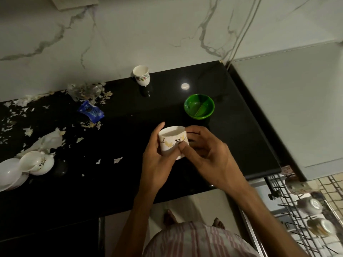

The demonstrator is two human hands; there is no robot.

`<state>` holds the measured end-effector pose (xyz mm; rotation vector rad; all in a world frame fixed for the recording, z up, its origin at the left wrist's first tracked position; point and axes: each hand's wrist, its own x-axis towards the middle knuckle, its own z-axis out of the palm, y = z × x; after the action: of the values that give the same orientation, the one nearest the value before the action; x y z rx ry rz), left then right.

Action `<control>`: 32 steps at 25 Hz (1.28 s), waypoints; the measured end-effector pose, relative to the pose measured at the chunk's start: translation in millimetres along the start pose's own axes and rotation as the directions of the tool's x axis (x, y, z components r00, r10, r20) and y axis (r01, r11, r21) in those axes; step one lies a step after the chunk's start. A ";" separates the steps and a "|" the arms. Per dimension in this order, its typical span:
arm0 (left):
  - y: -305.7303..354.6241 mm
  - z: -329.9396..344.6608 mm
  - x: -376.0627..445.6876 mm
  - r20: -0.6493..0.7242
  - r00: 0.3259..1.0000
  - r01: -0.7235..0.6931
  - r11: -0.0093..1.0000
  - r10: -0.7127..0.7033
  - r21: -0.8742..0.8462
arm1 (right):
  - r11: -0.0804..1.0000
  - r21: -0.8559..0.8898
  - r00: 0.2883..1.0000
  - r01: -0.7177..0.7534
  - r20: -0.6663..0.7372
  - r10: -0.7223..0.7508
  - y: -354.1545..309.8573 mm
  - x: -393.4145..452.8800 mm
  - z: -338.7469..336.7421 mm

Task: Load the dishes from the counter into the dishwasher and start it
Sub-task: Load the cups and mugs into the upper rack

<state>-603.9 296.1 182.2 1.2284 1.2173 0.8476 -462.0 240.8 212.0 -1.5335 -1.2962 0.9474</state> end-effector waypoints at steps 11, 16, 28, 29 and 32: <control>9.7 137.9 -70.4 0.113 0.956 0.294 0.859 -0.272 -0.420 | 0.975 -0.164 0.987 0.147 -0.047 -0.156 53.8 -79.7 -93.5; 6.4 185.6 -106.7 0.227 0.901 0.433 0.732 -0.370 -0.526 | 0.961 -0.249 0.981 0.122 -0.117 -0.155 72.1 -112.2 -120.4; -17.1 182.2 -131.4 0.334 0.879 0.442 0.844 -0.340 -0.304 | 0.971 -0.238 0.944 0.023 -0.315 -0.100 71.7 -161.7 -126.7; -19.9 181.9 -133.2 0.351 0.870 0.450 0.848 -0.346 -0.281 | 0.972 -0.233 0.940 0.005 -0.331 -0.084 72.0 -166.6 -125.8; -28.3 180.8 -138.2 0.417 0.830 0.494 0.836 -0.371 -0.240 | 0.972 -0.228 0.936 -0.056 -0.352 -0.028 71.9 -182.8 -124.8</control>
<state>-459.8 118.2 168.6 0.7297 0.9508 0.4362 -352.3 37.4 184.2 -1.8005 -1.1655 0.5037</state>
